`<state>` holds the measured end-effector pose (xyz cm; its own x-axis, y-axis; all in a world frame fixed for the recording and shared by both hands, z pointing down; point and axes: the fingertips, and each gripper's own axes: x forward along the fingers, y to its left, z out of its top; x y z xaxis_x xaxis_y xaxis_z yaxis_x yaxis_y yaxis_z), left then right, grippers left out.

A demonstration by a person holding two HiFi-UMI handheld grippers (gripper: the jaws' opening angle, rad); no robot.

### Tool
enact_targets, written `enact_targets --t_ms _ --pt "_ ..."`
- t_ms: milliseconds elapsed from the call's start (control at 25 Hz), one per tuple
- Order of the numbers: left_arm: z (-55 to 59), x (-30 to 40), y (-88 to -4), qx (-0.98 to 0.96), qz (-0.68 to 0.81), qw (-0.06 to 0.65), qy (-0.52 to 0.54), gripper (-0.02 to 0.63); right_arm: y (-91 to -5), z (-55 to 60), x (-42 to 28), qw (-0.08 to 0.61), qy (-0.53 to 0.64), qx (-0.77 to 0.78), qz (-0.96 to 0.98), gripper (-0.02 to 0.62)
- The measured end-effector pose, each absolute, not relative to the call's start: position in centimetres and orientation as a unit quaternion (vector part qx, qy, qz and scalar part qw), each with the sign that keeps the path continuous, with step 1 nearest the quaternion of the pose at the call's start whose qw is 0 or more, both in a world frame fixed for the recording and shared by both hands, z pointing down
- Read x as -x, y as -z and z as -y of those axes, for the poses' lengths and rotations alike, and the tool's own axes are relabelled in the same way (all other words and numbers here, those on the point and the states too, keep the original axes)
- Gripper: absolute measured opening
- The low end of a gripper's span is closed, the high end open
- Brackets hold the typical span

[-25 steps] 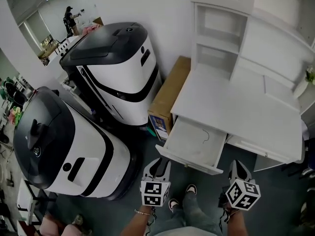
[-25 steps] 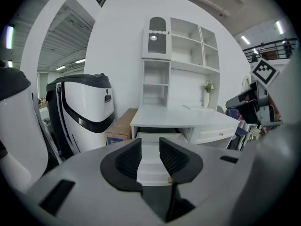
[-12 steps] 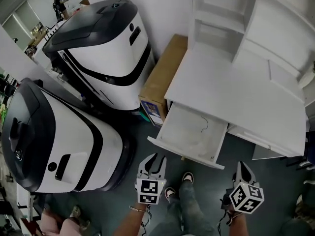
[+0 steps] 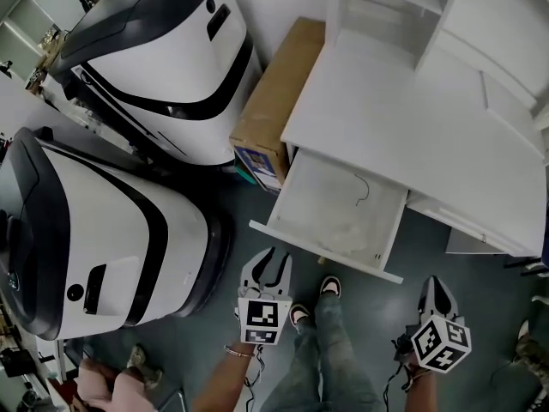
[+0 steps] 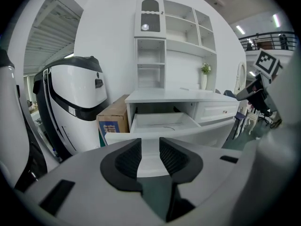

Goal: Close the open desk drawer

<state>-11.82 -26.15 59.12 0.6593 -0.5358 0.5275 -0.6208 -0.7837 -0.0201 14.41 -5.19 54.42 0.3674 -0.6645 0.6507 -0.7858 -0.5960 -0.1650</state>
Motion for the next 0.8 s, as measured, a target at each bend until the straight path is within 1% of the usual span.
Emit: enact_targets --t_ms 200,480,800 --pt "26.5 11.8 -60.3 -0.902 0.324 0.092 -0.269 0.132 -55.4 5.2 -14.3 0.093 -0.357 -0.820 0.437 0.006" --pt "27.1 11.0 -60.7 -0.902 0.323 0.088 -0.272 0.132 -56.4 5.1 -14.6 0.098 -0.366 -0.819 0.430 0.006" --pt "27.6 10.7 -60.9 -0.905 0.314 0.069 -0.279 0.132 -57.0 4.9 -15.2 0.099 -0.374 -0.820 0.422 0.006"
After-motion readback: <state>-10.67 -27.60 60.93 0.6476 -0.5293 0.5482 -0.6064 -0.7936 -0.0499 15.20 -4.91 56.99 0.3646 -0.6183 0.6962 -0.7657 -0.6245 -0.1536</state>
